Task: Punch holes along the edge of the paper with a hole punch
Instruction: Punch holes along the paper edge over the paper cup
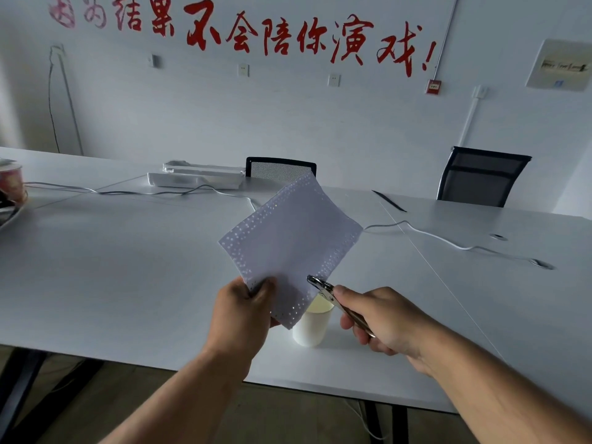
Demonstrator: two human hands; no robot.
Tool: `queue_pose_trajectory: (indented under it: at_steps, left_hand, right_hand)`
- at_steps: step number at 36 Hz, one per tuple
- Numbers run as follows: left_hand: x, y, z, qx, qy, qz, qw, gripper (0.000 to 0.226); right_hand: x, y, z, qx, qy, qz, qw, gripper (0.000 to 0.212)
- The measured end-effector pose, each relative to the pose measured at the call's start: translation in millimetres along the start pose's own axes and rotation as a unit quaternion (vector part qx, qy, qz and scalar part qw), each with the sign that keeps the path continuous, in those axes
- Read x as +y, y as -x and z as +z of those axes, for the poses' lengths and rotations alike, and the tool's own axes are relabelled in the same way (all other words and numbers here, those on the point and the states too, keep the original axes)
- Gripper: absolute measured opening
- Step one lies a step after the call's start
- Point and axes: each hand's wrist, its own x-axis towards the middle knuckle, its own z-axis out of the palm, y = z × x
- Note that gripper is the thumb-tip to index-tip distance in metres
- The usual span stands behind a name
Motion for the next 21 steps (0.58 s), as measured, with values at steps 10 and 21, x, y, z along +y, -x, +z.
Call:
queue_pose_trajectory:
  at_steps: [10,21]
  left_hand:
    - [-4.2,-3.8,0.6,0.006,-0.006,0.006,1.000,0.028]
    - [-6.8,-3.6,-0.9,0.014,-0.031,-0.001,0.999,0.023]
  right_hand:
    - [3.3,-8.8,1.2,0.001,0.017,0.001,1.000,0.054]
    - [6.6,-7.4,-0.8,-0.015,-0.012,0.017,1.000,0.065]
